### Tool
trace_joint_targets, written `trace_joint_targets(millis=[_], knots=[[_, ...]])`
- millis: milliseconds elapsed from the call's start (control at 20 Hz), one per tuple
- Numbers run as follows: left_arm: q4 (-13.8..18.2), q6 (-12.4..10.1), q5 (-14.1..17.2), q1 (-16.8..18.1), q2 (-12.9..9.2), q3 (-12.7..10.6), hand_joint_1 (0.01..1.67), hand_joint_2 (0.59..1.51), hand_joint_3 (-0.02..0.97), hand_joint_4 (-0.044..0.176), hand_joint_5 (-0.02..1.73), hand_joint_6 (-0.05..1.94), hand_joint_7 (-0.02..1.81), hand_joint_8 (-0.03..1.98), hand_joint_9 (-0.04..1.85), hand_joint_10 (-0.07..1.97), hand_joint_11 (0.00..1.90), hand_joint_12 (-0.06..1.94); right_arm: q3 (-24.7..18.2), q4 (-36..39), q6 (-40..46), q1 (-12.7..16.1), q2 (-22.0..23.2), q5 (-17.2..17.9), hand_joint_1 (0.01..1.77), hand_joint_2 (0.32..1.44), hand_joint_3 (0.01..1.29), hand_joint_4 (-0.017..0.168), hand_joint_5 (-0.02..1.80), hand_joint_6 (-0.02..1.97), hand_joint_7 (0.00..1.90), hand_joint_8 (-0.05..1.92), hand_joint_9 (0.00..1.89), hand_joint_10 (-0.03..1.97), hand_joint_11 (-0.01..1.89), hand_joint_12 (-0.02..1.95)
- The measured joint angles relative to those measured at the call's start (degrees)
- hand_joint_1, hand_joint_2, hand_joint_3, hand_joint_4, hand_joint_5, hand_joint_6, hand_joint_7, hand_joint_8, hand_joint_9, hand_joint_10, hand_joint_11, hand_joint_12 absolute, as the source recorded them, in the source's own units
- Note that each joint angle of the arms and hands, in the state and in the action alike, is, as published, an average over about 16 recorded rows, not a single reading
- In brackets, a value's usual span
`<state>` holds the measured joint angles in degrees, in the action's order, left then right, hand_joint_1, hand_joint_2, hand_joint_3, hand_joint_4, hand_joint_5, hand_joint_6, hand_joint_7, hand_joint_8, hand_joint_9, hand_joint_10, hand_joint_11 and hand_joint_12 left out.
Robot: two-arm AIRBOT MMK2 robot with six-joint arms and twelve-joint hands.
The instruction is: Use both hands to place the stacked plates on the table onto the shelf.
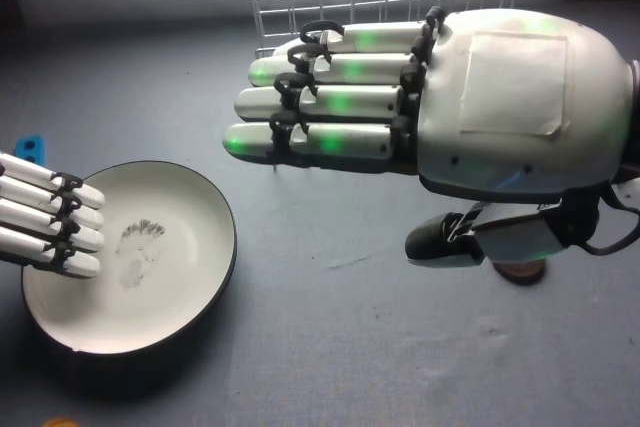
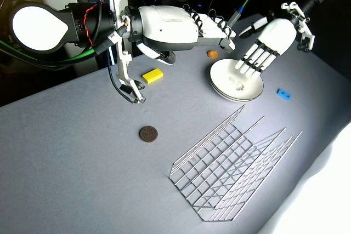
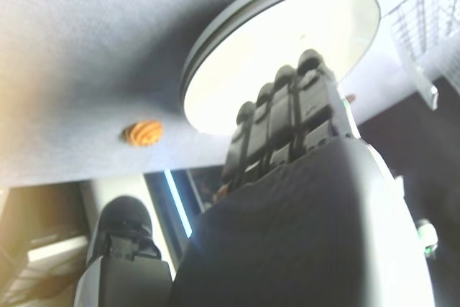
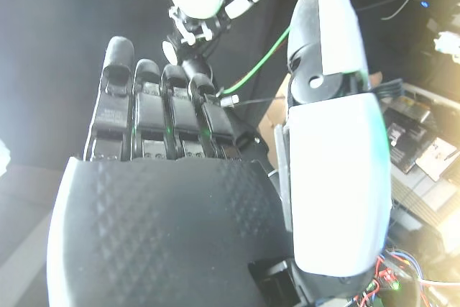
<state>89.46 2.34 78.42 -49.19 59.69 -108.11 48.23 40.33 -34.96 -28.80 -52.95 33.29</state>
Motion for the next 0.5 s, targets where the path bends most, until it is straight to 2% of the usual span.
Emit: trace_joint_targets(millis=[500], knots=[[-0.94, 0.53, -1.07, -3.07, 2.38, -3.27, 0.02, 1.084, 0.019, 0.001, 0.02, 0.0, 0.02, -0.01, 0.02, 0.01, 0.02, 0.0, 0.0, -0.07, -2.37, -1.15, 0.0, 0.2, 0.97, 1.05, 0.01, 0.005, 0.02, 0.02, 0.02, 0.01, 0.02, 0.0, 0.02, 0.31]])
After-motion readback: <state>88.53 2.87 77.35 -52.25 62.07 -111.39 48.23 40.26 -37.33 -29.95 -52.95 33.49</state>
